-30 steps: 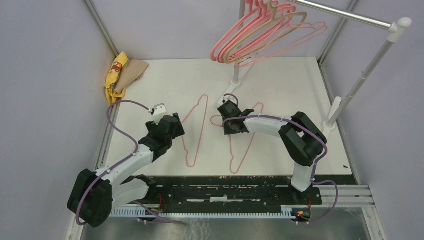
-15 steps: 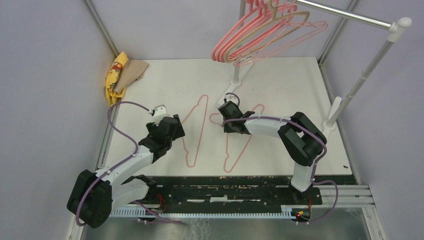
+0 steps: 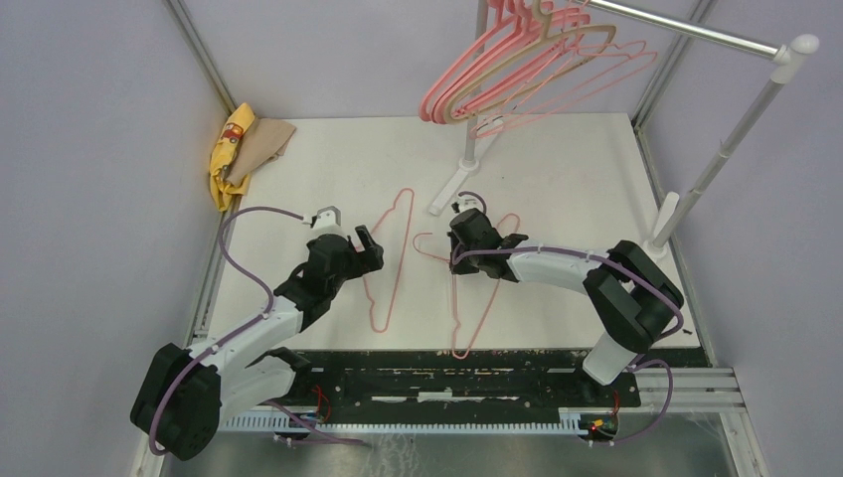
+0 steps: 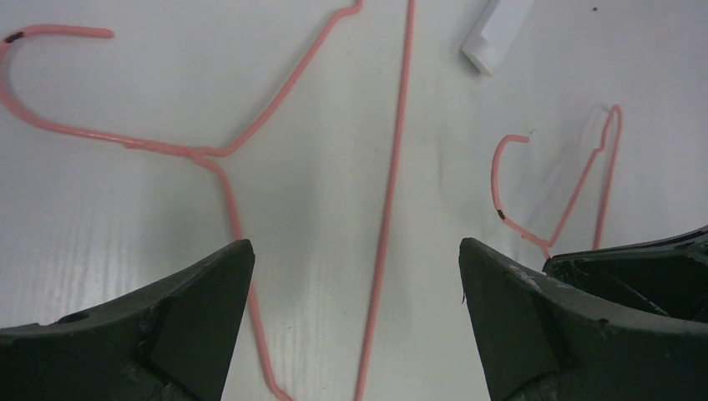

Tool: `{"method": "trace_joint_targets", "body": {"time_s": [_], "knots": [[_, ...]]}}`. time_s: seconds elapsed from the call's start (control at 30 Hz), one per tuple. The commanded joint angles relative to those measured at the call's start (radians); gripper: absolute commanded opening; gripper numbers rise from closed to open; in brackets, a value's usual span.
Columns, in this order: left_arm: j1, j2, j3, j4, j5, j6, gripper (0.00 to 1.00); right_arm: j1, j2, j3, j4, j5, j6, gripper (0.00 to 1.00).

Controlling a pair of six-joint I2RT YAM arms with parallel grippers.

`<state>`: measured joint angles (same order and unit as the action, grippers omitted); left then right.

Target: Organize the hangers

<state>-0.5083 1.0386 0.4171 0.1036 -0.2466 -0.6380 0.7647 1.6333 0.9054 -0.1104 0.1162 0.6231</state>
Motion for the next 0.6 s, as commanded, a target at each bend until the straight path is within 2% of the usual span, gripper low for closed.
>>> {"method": "trace_joint_targets", "body": {"time_s": [0.0,0.27,0.43,0.47,0.57], "knots": [[-0.005,0.049,-0.019,0.202,0.121,-0.099,0.99,0.001,-0.053,-0.018,0.050,-0.032,0.002,0.01],[-0.006,0.158,-0.007,0.356,0.178,-0.159,0.99,0.005,-0.041,-0.029,0.074,-0.058,0.016,0.01],[-0.012,0.227,0.007,0.362,0.172,-0.176,0.99,0.012,-0.043,-0.006,0.025,-0.045,0.001,0.01],[-0.012,0.238,0.006,0.366,0.171,-0.181,0.99,0.014,-0.037,0.001,0.010,-0.037,-0.006,0.04],[-0.013,0.263,0.005,0.381,0.184,-0.191,0.99,0.022,0.004,0.025,-0.040,-0.025,-0.012,0.22]]}}
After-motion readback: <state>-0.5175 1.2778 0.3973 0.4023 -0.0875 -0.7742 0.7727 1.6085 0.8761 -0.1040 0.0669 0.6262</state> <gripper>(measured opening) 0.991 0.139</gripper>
